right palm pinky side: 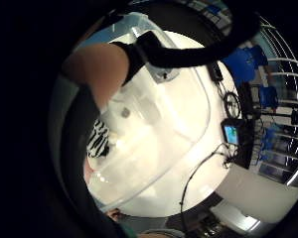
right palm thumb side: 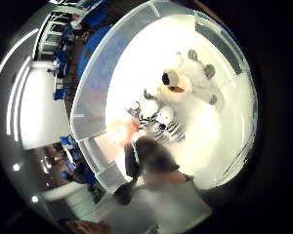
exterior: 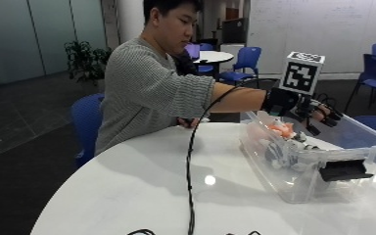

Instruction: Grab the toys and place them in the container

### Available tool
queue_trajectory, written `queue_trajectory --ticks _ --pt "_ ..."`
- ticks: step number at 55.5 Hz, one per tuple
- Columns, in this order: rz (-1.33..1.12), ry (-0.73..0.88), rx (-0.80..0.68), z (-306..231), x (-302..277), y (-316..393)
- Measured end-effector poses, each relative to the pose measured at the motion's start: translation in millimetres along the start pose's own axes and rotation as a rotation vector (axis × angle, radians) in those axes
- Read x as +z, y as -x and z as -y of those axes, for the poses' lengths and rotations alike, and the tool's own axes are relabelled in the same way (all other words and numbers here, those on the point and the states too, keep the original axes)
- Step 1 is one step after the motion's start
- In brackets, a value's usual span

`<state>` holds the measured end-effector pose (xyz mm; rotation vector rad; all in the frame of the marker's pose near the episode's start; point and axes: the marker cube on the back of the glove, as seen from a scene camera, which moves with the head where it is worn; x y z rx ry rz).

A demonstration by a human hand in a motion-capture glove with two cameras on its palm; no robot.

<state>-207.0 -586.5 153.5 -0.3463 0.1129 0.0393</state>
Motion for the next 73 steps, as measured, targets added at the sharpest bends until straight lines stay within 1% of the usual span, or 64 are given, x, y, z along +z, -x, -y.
queue_trajectory --ticks 5,11,16,20,22,24,28,30,33,44,51,54,58,73 --pt "-0.006 -0.015 -0.057 -12 -5 -1" --pt "0.070 -0.048 -0.118 -43 -19 -12" --pt "0.110 -0.088 -0.220 -103 -33 -43" --pt "0.054 -0.157 -0.302 -168 -36 -81" --pt "-0.016 -0.211 -0.278 -194 -34 -103" --pt "-0.081 -0.261 -0.214 -215 -29 -125" --pt "-0.060 -0.288 -0.097 -248 -19 -155" --pt "-0.030 -0.280 -0.077 -260 -13 -160" --pt "-0.018 -0.273 -0.088 -282 -1 -159" --pt "0.038 -0.254 -0.269 -407 83 -108" --pt "0.053 -0.191 -0.329 -476 139 -87" --pt "0.079 -0.147 -0.327 -491 155 -87" --pt "0.066 -0.115 -0.303 -496 168 -91" --pt "0.057 -0.140 -0.294 -492 173 -93"
